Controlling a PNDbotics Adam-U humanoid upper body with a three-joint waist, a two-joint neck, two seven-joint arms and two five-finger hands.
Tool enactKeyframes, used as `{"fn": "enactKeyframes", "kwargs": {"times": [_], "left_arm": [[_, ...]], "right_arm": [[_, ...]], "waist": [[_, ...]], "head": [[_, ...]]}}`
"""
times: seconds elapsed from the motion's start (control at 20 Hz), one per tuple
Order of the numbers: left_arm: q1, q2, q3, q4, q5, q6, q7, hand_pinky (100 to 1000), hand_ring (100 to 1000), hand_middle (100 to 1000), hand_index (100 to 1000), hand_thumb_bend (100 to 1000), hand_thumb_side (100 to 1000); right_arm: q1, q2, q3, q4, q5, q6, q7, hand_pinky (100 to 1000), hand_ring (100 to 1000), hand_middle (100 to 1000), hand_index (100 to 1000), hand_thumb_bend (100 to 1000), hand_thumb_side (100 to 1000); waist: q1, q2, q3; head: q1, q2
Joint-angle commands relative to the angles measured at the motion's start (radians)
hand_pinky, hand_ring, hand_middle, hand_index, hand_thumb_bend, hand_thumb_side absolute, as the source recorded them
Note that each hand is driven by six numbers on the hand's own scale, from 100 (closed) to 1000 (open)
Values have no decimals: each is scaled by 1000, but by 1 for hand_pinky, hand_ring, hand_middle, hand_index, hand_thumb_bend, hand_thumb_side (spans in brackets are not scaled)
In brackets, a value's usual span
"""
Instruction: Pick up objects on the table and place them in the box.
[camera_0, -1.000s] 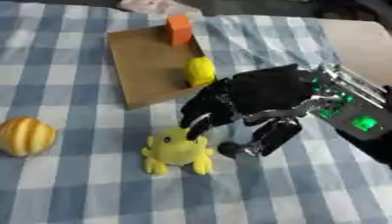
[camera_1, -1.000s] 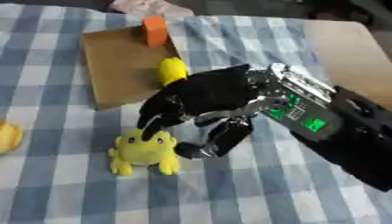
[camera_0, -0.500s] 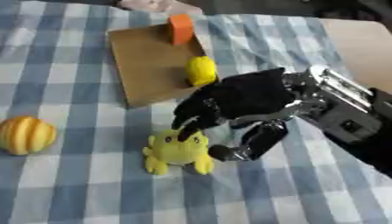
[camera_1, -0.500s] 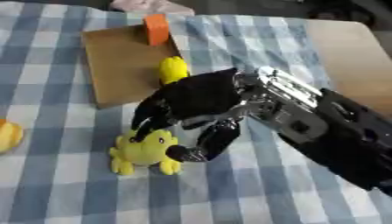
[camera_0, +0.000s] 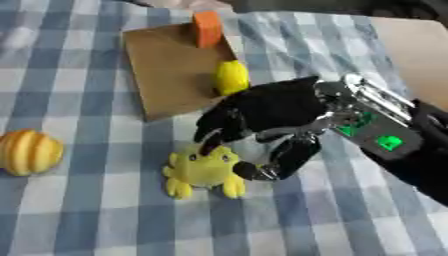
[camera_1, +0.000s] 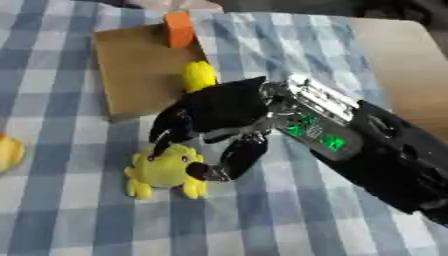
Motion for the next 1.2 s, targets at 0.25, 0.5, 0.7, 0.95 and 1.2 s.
{"fn": "enactKeyframes", "kwargs": {"times": [0.25,0.5,0.7,0.95,1.2], "left_arm": [[-11,8,-1,-21,-4,1,-3,988,763,716,859,100,647],[-15,6,-3,-21,-5,1,-6,989,762,712,857,100,651],[-21,5,-4,-21,-6,0,-6,989,761,710,854,100,653],[-26,4,-5,-21,-5,-1,-4,989,759,707,852,100,653],[-27,5,-4,-21,-4,-1,0,988,757,707,849,100,652]], "right_arm": [[-25,13,-8,84,56,-34,0,871,946,884,1000,100,335],[-44,36,-1,150,89,-56,8,872,948,887,1000,100,418],[-54,47,14,187,144,-92,11,871,949,888,1000,100,474],[-60,63,19,216,177,-111,-36,842,911,717,821,100,302],[-58,65,19,207,155,-118,-128,774,769,488,650,100,260]], "waist": [[2,-3,4],[-1,11,10],[-6,21,16],[-11,27,24],[-14,23,24]], "head": [[-5,-14],[-7,-14],[-10,-13],[-8,-11],[-4,-9]]}}
